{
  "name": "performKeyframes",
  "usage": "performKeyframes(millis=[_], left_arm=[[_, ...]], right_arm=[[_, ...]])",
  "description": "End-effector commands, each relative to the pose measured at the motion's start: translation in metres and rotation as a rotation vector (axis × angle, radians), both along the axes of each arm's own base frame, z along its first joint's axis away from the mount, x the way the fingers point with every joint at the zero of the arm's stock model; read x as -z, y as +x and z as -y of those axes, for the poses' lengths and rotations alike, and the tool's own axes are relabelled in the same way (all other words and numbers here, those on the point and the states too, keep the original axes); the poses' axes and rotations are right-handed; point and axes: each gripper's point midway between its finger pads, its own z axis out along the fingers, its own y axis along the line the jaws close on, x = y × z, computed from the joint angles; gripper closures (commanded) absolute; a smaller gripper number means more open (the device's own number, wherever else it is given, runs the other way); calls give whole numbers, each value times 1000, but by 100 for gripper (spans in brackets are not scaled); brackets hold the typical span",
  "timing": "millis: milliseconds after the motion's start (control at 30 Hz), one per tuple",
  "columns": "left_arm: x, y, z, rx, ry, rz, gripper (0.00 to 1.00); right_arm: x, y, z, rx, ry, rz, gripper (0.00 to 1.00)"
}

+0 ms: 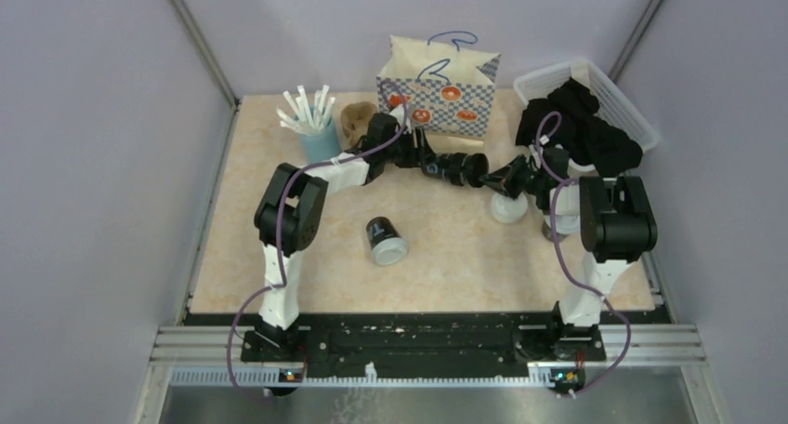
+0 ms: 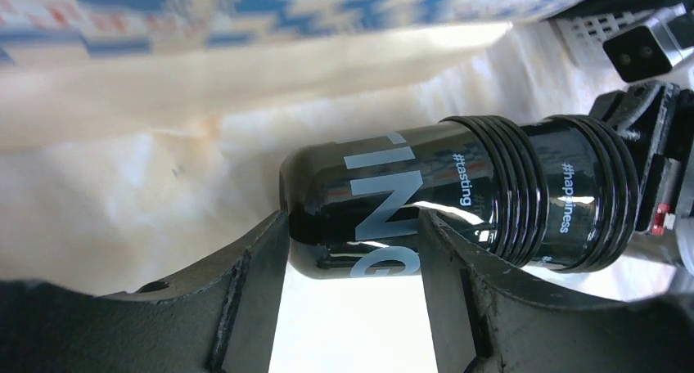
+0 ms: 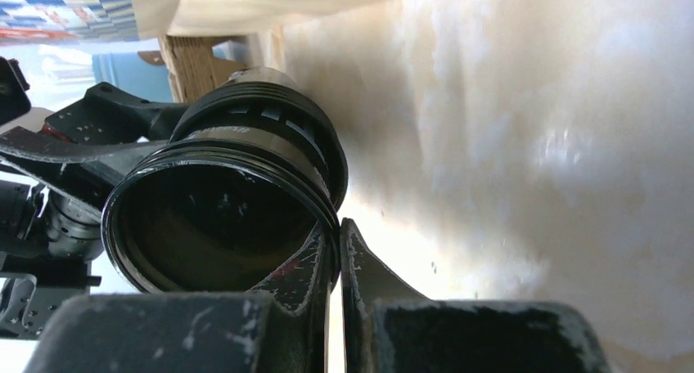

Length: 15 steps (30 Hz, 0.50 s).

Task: Pack the takeout coffee
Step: Adjust the coffee cup at the center of the board.

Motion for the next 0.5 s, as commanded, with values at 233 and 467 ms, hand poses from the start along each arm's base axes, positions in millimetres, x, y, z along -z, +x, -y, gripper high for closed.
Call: performKeyframes(millis=[233,467], left_arm=[[-11,-111,66,210,-165,-215,37],[-16,-135,77,265,-183,-250,36]], right_arm=[[-75,-53,-6,-144,-205,-62,100],[-75,-75,21,-163,-446,-159,100]])
